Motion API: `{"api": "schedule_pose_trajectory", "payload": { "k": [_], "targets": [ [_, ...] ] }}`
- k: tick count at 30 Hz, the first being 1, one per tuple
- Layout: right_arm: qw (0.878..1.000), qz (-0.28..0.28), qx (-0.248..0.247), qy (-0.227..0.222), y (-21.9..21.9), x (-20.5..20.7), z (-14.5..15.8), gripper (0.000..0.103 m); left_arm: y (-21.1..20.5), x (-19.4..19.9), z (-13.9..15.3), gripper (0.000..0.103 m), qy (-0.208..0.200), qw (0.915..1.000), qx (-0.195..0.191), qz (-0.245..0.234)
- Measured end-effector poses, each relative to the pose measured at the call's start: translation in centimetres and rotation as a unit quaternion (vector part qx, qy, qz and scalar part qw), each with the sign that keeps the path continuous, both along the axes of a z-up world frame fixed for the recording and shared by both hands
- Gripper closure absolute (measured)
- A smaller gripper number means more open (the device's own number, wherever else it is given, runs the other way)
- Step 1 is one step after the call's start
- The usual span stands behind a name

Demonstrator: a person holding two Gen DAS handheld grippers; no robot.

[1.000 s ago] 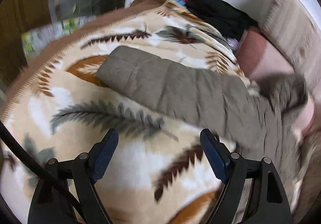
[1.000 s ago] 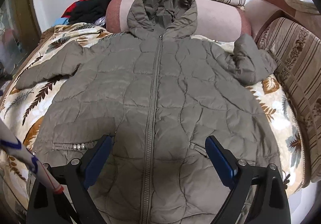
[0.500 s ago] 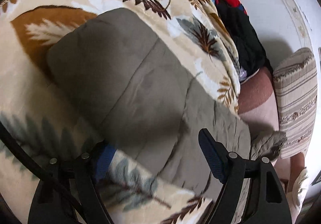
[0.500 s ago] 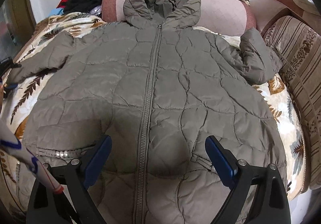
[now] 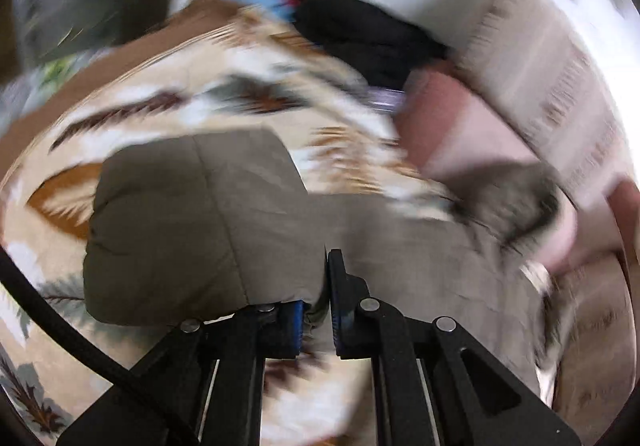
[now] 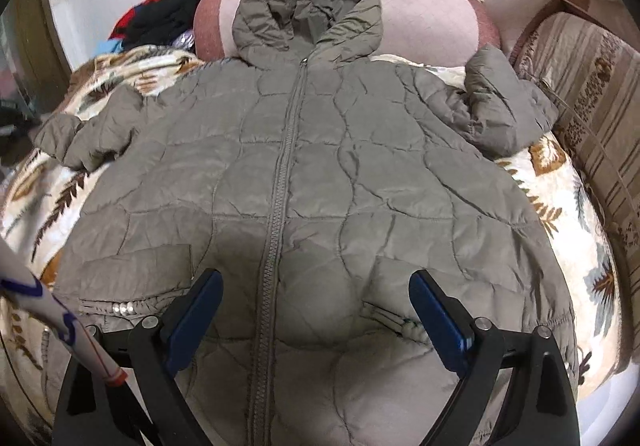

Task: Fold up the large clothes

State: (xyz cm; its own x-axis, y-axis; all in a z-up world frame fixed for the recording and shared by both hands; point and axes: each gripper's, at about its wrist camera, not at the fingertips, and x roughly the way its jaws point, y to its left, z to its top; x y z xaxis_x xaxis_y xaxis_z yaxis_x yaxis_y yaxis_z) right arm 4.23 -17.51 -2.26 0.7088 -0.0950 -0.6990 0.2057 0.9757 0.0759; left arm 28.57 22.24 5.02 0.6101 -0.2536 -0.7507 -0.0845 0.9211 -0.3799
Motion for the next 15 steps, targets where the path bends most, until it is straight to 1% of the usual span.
{"api": "schedule_pose_trajectory", "payload": {
  "k": [1, 3, 5, 7, 10, 11, 12, 13, 15],
  "targets": [
    [1.000, -0.003, 0.005, -0.004, -0.4, -0.5, 0.1, 0.006, -2.8, -0.5, 1.3, 0.093, -0.012, 0.9995, -0.002, -0.030],
    [1.000, -0.010, 0.013, -0.011, -1.2, -1.3, 0.2, 0.006, -7.6, -1.1, 2.5, 0.093, -0.022, 0.9966, -0.007, -0.079],
    [0.999, -0.023, 0.021, -0.018, -2.3, -2.4, 0.3, 0.006, -12.5, -1.9, 2.8, 0.093, -0.025, 0.9914, -0.012, -0.128],
    [0.999, -0.037, 0.027, -0.022, -3.4, -3.2, 0.4, 0.006, -17.9, -2.8, 1.9, 0.093, -0.020, 0.9846, -0.008, -0.173],
    [0.997, -0.060, 0.038, -0.020, -5.3, -4.5, 0.4, 0.006, -23.5, -3.7, -0.8, 0.091, 0.005, 0.9771, 0.007, -0.212],
    [0.997, -0.067, 0.040, -0.019, -5.9, -4.9, 0.4, 0.006, -25.0, -4.0, -2.0, 0.088, 0.015, 0.9761, 0.020, -0.216],
    [0.996, -0.071, 0.041, -0.019, -6.3, -5.3, 0.4, 0.006, -26.0, -4.3, -2.9, 0.080, 0.023, 0.9755, 0.031, -0.217],
    [0.996, -0.074, 0.043, -0.019, -6.7, -5.7, 0.5, 0.006, -26.8, -4.7, -3.6, 0.075, 0.032, 0.9739, 0.035, -0.222],
    [0.996, -0.074, 0.045, -0.024, -7.3, -6.2, 0.6, 0.006, -27.1, -6.0, -4.3, 0.062, 0.040, 0.9715, 0.029, -0.232]
  ]
}}
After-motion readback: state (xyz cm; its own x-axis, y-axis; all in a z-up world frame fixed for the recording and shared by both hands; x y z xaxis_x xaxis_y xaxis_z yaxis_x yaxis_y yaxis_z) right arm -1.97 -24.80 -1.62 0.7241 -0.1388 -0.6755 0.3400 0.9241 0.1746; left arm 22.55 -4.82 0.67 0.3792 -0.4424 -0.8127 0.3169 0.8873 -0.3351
